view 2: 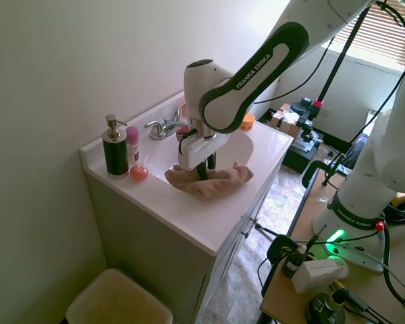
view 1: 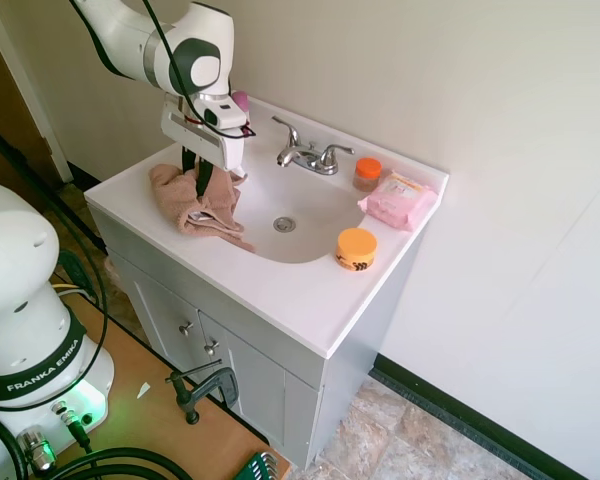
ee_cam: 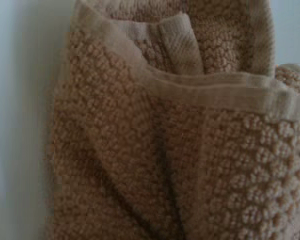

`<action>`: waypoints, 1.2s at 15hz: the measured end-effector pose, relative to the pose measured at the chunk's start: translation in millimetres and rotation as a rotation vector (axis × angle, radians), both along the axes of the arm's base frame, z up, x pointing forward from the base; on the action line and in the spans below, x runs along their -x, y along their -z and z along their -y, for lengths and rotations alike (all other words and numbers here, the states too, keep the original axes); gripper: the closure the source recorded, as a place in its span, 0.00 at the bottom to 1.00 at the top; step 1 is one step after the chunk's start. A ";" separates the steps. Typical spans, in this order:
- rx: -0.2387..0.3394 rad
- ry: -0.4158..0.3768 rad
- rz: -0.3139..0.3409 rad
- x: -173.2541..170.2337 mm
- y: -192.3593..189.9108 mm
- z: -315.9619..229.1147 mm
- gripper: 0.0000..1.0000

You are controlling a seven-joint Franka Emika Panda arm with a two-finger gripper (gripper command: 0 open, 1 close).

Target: Wipe the sink

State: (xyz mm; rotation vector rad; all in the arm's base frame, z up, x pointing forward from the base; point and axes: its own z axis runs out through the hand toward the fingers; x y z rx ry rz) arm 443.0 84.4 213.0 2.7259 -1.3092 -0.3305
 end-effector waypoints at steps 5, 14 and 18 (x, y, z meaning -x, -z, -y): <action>0.125 -0.058 -0.009 -3.1 23.1 49.5 1.00; 0.360 -0.192 0.158 -12.0 40.5 104.0 1.00; 0.454 -0.257 0.269 -11.0 45.0 116.8 1.00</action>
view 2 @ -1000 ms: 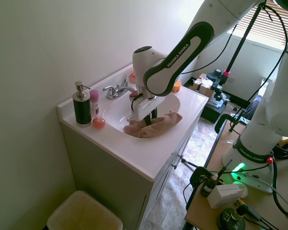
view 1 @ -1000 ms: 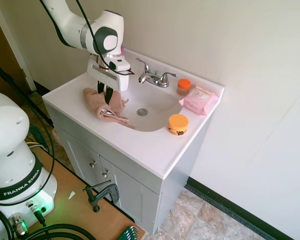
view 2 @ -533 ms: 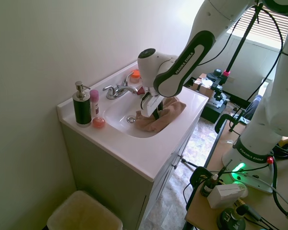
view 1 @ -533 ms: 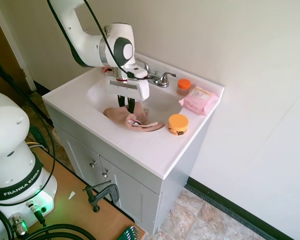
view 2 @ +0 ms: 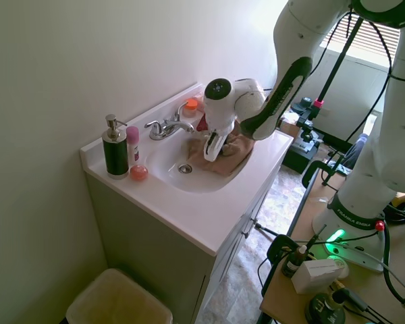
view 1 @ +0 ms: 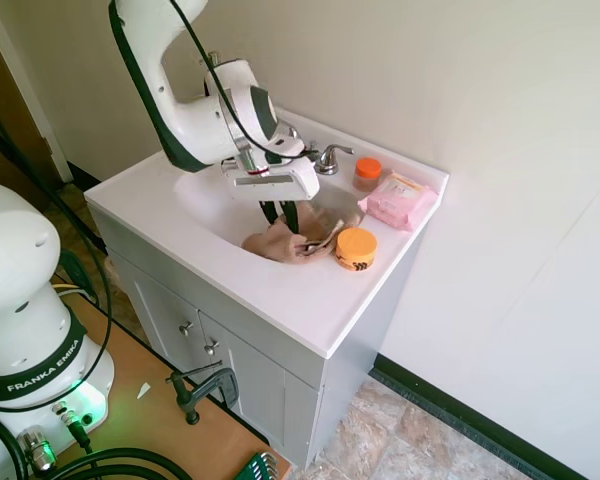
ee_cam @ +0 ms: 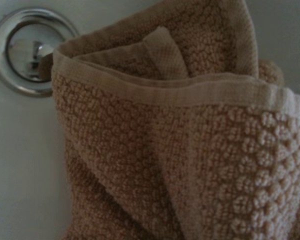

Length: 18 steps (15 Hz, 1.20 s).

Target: Wipe the sink

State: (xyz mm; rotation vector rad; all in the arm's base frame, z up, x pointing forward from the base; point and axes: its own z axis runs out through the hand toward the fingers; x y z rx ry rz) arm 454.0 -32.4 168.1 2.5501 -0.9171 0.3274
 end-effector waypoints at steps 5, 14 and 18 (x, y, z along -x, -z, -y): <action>0.040 -0.052 0.086 0.2 14.0 -5.0 1.00; 0.014 -0.059 0.220 -5.6 18.0 -29.0 1.00; -0.032 -0.085 0.252 -4.0 22.0 -77.1 1.00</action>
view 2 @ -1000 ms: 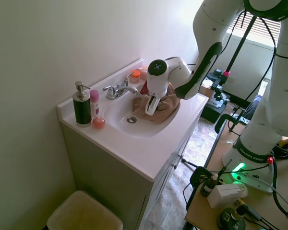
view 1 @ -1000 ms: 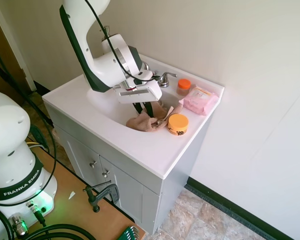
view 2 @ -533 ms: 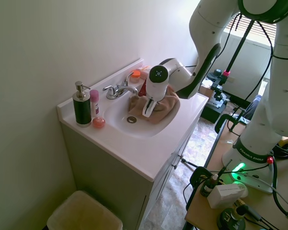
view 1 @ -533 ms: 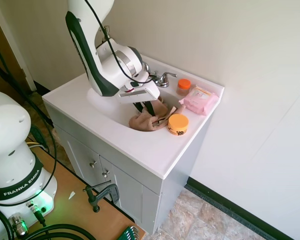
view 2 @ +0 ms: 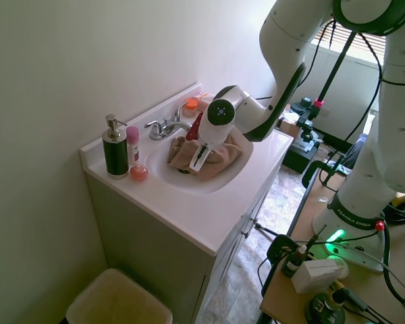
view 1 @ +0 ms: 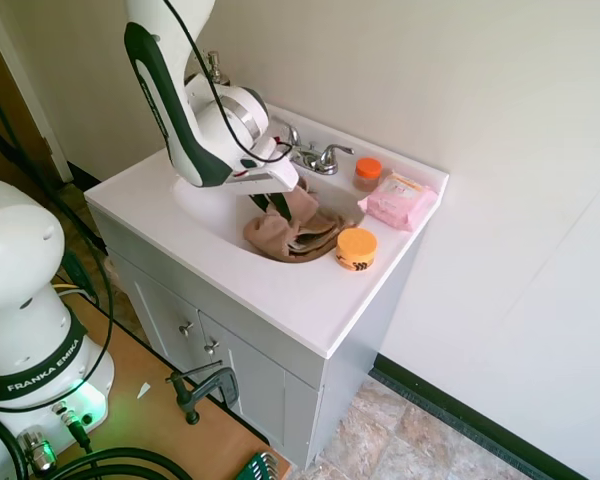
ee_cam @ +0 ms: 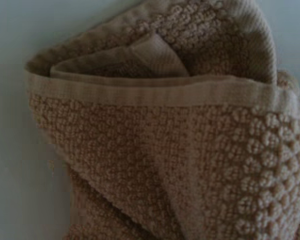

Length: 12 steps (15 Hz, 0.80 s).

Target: Wipe the sink

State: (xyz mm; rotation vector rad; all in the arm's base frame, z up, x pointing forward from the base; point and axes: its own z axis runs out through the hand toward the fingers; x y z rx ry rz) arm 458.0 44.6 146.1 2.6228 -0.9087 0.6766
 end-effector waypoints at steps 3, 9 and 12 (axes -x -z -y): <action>-0.042 0.006 0.005 1.9 -0.3 -31.2 1.00; -0.218 0.118 -0.070 -3.2 -7.1 -72.6 1.00; -0.309 0.182 -0.125 -9.6 -13.8 -73.0 1.00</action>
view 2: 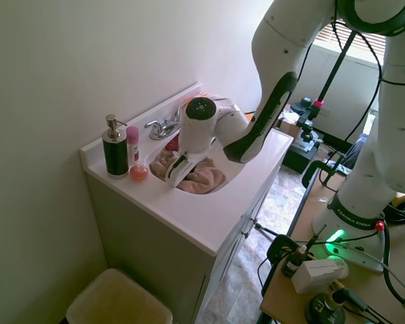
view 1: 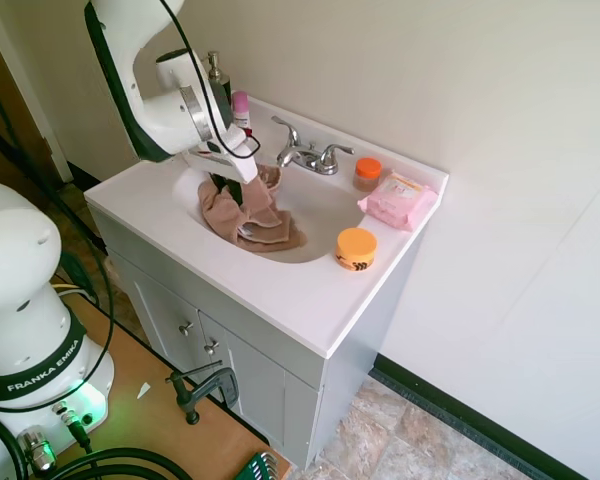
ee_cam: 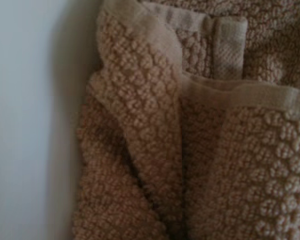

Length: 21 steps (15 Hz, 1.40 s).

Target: Wipe the sink

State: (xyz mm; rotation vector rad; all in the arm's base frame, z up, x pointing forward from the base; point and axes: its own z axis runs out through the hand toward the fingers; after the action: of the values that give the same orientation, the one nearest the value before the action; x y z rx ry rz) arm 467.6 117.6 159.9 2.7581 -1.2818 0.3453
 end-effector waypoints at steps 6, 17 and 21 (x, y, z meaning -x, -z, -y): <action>-0.184 0.059 -0.087 2.6 -21.0 10.8 1.00; -0.251 -0.194 -0.148 84.5 -105.3 -43.9 1.00; -0.212 -0.283 -0.198 124.8 -129.1 -58.4 1.00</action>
State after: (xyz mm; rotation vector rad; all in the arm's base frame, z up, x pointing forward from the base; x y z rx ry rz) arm 342.8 176.1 289.0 3.0627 -0.9322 -0.0537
